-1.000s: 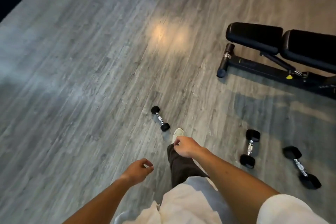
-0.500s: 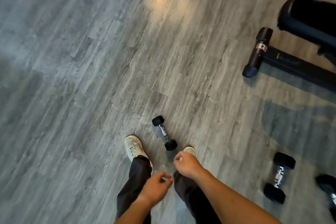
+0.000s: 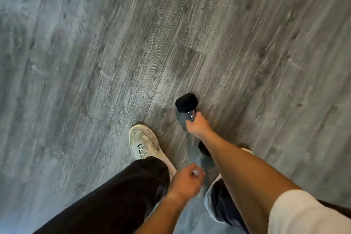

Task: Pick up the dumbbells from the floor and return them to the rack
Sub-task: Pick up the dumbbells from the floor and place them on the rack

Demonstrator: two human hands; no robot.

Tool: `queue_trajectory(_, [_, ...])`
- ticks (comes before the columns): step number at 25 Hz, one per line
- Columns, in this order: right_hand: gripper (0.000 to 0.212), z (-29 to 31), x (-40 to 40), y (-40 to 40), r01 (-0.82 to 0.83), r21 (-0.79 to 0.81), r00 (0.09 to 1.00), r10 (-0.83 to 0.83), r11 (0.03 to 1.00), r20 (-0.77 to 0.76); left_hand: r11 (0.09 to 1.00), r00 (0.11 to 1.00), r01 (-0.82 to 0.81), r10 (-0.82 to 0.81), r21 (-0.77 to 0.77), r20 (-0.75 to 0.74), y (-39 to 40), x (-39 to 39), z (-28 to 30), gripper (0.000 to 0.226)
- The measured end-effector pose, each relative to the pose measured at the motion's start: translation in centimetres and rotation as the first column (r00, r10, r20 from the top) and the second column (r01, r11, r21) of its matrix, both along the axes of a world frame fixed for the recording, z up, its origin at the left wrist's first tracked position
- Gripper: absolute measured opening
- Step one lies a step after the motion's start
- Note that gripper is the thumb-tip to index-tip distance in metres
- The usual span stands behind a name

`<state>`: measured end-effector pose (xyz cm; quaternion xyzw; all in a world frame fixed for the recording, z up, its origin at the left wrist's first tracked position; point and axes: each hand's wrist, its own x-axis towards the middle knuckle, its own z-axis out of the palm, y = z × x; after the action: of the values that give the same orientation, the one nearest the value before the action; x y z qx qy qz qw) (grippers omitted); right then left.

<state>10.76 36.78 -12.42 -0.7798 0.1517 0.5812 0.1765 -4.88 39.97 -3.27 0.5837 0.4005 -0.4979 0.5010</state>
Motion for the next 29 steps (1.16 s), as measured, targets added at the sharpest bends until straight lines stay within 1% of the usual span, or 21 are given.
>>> queue_trajectory(2, [0.040,-0.4,0.1,0.3,0.077,-0.001,0.996,-0.077,0.997,-0.041,0.999,0.999,0.035,-0.035,0.018,-0.016,0.7,-0.1,-0.5,0.019])
queue_trajectory(4, [0.039,2.0,0.2,-0.1,0.106,0.036,0.993,-0.104,0.994,-0.051,0.995,0.996,0.092,-0.091,0.043,-0.024,0.9,0.4,1.0,0.027])
queue_trajectory(5, [0.036,4.3,0.3,-0.2,0.136,0.058,0.990,-0.133,0.989,-0.051,0.991,0.993,0.118,-0.117,0.062,-0.026,1.0,0.9,2.7,0.036])
queue_trajectory(7, [0.027,10.5,0.4,-0.7,0.254,0.094,0.967,-0.252,0.963,-0.039,0.983,0.988,0.152,-0.154,0.098,0.007,1.0,2.3,7.9,0.055])
queue_trajectory(9, [0.020,17.4,0.7,-0.7,0.396,0.096,0.918,-0.395,0.913,-0.038,0.986,0.990,0.125,-0.131,0.109,0.047,1.1,3.5,13.5,0.067])
queue_trajectory(11, [0.022,25.6,1.4,-1.5,0.560,0.092,0.828,-0.557,0.823,-0.059,0.981,0.982,0.153,-0.165,0.122,0.091,1.5,5.1,20.7,0.083])
queue_trajectory(12, [0.021,30.0,1.9,-2.1,0.647,0.099,0.763,-0.642,0.756,-0.074,0.970,0.967,0.207,-0.223,0.131,0.121,1.7,6.0,24.7,0.088])
queue_trajectory(13, [0.021,34.3,2.3,-2.7,0.727,0.102,0.687,-0.722,0.679,-0.085,0.952,0.945,0.272,-0.292,0.142,0.150,1.9,6.7,28.5,0.088])
queue_trajectory(15, [0.023,42.8,2.9,-4.5,0.869,0.127,0.491,-0.866,0.478,-0.100,0.886,0.866,0.424,-0.458,0.189,0.201,2.4,8.5,35.9,0.076])
queue_trajectory(17, [0.020,50.3,3.0,-7.1,0.959,0.146,0.264,-0.952,0.242,-0.156,0.798,0.764,0.560,-0.601,0.223,0.235,2.5,10.7,42.4,0.068])
queue_trajectory(18, [0.020,53.3,2.8,-8.4,0.981,0.149,0.154,-0.967,0.125,-0.202,0.736,0.693,0.630,-0.677,0.246,0.249,2.4,11.7,44.8,0.066])
queue_trajectory(19, [0.020,56.4,2.3,-10.4,0.989,0.151,0.033,-0.966,-0.006,-0.257,0.650,0.596,0.707,-0.760,0.279,0.261,1.8,12.9,47.8,0.065])
queue_trajectory(20, [0.022,59.2,1.7,-12.6,0.980,0.150,-0.077,-0.946,-0.130,-0.314,0.548,0.480,0.771,-0.835,0.324,0.270,0.6,14.0,50.7,0.062])
queue_trajectory(22, [0.027,63.3,-0.3,-17.0,0.922,0.148,-0.274,-0.873,-0.358,-0.405,0.353,0.249,0.835,-0.926,0.422,0.283,-2.4,15.5,55.5,0.057])
queue_trajectory(23, [0.030,64.7,-1.6,-19.2,0.880,0.144,-0.357,-0.829,-0.453,-0.432,0.262,0.134,0.841,-0.949,0.473,0.286,-4.5,16.1,57.4,0.056])
queue_trajectory(25, [0.030,66.4,-4.1,-23.2,0.801,0.138,-0.473,-0.757,-0.583,-0.451,0.125,-0.045,0.822,-0.958,0.555,0.283,-9.0,16.8,60.3,0.056])
queue_trajectory(28, [0.023,67.7,-8.2,-29.4,0.675,0.156,-0.599,-0.659,-0.721,-0.454,-0.100,-0.326,0.783,-0.906,0.613,0.269,-17.2,16.9,62.6,0.058])
queue_trajectory(29, [0.022,68.1,-9.4,-31.7,0.625,0.174,-0.636,-0.625,-0.761,-0.453,-0.158,-0.402,0.761,-0.877,0.629,0.265,-20.3,16.8,63.1,0.060])
